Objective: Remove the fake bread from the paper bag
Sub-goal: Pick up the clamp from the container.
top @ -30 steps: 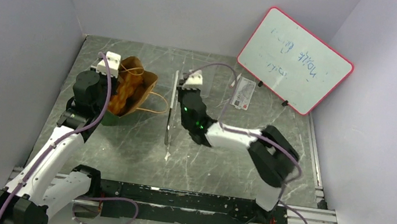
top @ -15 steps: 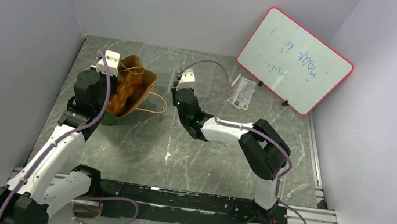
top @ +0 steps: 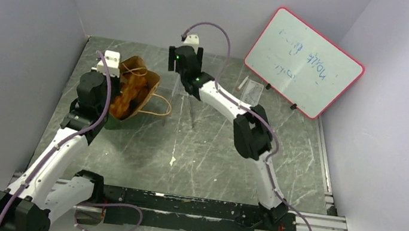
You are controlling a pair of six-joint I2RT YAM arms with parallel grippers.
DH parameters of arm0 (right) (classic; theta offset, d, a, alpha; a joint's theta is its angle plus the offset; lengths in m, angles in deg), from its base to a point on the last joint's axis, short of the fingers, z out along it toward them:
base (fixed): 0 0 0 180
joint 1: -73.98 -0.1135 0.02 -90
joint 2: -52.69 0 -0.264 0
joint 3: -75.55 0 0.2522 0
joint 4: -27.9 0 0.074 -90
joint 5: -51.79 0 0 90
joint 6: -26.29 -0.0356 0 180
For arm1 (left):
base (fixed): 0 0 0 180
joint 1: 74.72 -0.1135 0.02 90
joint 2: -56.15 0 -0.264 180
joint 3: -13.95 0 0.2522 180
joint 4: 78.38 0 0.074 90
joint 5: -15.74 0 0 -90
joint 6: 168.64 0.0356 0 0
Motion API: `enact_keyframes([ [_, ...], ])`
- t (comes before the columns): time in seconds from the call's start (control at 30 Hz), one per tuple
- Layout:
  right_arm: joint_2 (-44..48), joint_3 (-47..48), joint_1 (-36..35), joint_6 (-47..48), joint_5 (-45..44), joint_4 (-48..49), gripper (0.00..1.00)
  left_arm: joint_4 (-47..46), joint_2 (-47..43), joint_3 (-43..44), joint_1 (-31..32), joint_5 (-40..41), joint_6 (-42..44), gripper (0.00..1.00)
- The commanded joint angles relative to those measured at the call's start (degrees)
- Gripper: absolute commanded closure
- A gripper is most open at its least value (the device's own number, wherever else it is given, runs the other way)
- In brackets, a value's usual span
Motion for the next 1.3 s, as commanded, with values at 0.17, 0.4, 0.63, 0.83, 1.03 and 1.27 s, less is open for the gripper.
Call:
enact_keyframes([
  [0.17, -19.37, 30.32, 3.71, -3.43, 5.77, -24.32, 0.2, -1.95, 1.49, 2.13, -0.19, 2.45, -3.27, 0.93],
  [0.4, -22.14, 30.28, 4.41, -4.43, 9.65, -23.59, 0.2, -2.92, 1.84, 1.18, -0.19, 2.41, -4.28, 0.93],
  [0.63, -24.98, 32.32, 4.37, -5.12, 10.41, -25.82, 0.22, -3.72, 1.93, 0.27, -0.19, 2.34, -4.23, 0.93],
  [0.83, -26.98, 33.75, 5.16, -6.86, 12.15, -27.33, 0.46, -3.87, 2.45, 0.57, -0.19, 2.05, -4.17, 0.93],
  [1.03, -27.04, 34.03, 5.92, -6.95, 12.22, -28.17, 0.62, -4.32, 3.1, 0.57, -0.19, 1.97, -4.52, 0.93],
  [1.27, -20.26, 26.6, 5.94, -5.53, 11.2, -23.3, 0.76, -4.11, 3.57, 1.57, -0.19, 2.17, -4.72, 0.93],
])
